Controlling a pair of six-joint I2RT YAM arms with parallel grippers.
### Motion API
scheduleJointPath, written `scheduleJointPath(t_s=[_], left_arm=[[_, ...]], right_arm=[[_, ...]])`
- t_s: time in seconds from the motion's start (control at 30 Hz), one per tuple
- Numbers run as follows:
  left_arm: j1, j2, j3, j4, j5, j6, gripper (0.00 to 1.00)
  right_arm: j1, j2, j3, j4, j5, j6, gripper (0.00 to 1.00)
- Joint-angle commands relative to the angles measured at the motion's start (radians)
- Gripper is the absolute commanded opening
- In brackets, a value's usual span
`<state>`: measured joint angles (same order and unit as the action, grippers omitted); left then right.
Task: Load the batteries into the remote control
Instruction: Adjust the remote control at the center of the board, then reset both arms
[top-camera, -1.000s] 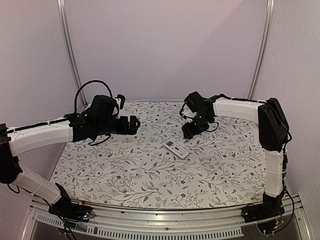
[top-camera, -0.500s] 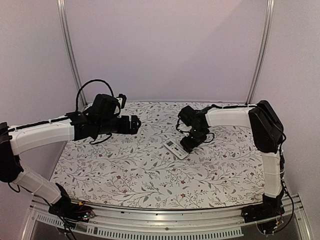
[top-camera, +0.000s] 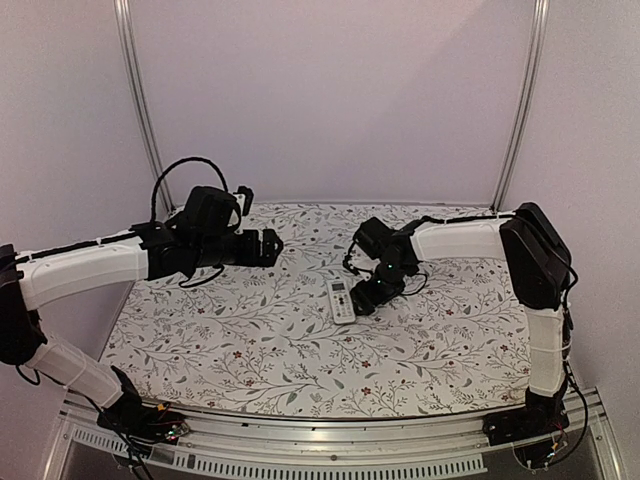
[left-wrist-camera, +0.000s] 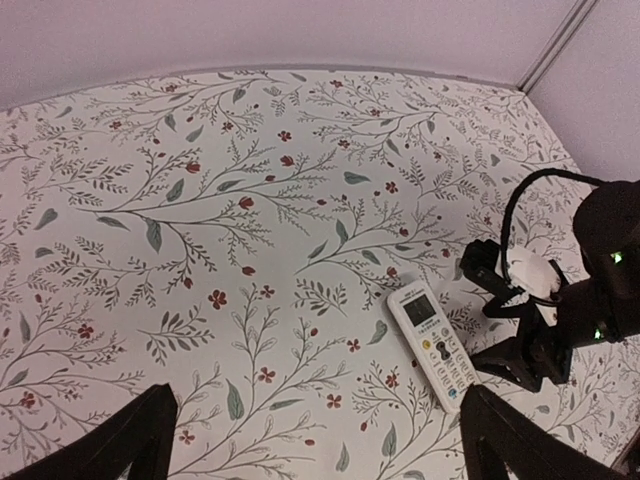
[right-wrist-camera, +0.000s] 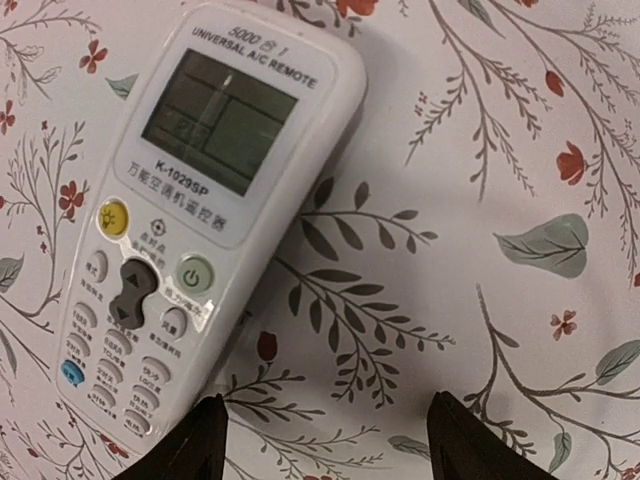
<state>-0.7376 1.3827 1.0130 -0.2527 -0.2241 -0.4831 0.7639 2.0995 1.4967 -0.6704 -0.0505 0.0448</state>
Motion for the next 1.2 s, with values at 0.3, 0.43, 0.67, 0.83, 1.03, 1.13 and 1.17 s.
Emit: scheduleJointPath(t_s=[0.3,0.43,0.67,0.83,1.03,1.13,1.17], left_arm=[[0.009,0.019,0.095,-0.045,0.067,0.044,1.0],[0.034,0.029,0.15,-0.072,0.091,0.079,1.0],[0.117,0.008,0.242,-0.157,0.067,0.157,1.0],[0.129,0.001,0.222,-0.179,0.056,0.182,0.99],[0.129,0.005,0.073,-0.091,0.089,0.117,1.0],[0.129,0.016,0.021,-0.037,0.111,0.089,0.99],[0.129,0.022,0.012,-0.028,0.113,0.082,0.99]], right_arm=[[-0.052,-0.195,-0.035,0.053,-0.164,0.016,0.71],[-0.088,-0.359,-0.084,0.112,-0.111,0.018,0.75],[-0.191,-0.603,-0.159,0.2,-0.116,0.015,0.9],[-0.209,-0.777,-0.353,0.353,0.04,0.067,0.99],[-0.215,-0.783,-0.509,0.406,0.082,0.128,0.99],[-0.215,-0.759,-0.58,0.467,0.017,0.167,0.99],[-0.215,-0.752,-0.599,0.485,0.005,0.177,0.99]])
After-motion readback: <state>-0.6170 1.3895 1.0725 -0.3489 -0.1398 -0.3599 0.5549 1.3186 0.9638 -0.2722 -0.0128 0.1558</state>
